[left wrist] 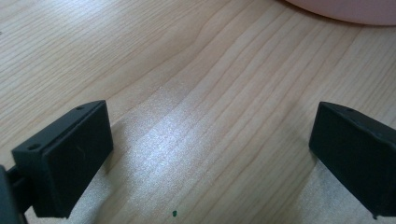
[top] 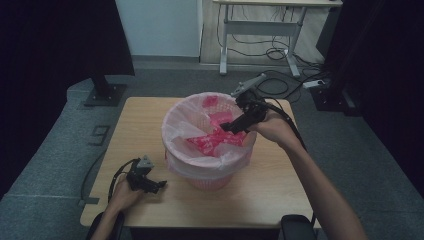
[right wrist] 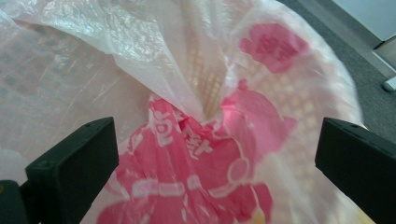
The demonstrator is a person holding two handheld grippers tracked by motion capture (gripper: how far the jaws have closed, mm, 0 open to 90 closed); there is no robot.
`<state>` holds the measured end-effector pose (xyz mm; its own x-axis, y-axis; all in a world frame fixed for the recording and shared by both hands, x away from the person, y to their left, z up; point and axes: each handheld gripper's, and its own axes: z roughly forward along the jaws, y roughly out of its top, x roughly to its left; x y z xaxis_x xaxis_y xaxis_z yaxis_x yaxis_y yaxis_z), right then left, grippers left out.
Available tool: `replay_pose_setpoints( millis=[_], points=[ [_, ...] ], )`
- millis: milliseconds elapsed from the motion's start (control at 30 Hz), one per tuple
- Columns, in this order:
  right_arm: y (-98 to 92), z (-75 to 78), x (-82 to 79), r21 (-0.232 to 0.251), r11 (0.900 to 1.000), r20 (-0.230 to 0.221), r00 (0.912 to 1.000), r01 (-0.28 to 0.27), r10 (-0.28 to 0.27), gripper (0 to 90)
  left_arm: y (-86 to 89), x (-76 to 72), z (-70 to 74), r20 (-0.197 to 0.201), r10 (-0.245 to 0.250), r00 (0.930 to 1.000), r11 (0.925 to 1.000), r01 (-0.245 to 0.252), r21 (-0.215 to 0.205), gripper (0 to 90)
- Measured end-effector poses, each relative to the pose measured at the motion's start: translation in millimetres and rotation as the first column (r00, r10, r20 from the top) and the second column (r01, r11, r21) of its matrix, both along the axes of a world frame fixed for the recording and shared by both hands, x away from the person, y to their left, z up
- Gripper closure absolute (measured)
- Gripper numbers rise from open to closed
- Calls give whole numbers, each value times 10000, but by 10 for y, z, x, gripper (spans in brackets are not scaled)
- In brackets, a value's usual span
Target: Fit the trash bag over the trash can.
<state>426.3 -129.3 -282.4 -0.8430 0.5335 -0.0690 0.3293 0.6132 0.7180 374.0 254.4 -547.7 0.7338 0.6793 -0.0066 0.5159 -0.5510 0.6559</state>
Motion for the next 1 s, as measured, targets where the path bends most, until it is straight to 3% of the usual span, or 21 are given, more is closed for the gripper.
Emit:
replay_pose_setpoints(
  millis=[333,667,867,1000],
  points=[
    [-396,-24,-92,327,9967,59,9972,740,-742,0,-11,4,0,1,16,10000,10000,-16,0,0],
    [-801,-107,-193,743,9856,177,9879,1521,-1538,0,-21,8,2,-16,63,10000,10000,-63,16,0],
    [-1037,-196,-302,688,9797,363,9809,1881,-1909,0,-29,3,5,-55,96,9999,9999,-96,48,0],
    [-1209,-392,-338,721,9715,370,9727,2260,-2290,0,-31,-5,7,-72,53,10000,10000,-52,61,0]
  ],
)
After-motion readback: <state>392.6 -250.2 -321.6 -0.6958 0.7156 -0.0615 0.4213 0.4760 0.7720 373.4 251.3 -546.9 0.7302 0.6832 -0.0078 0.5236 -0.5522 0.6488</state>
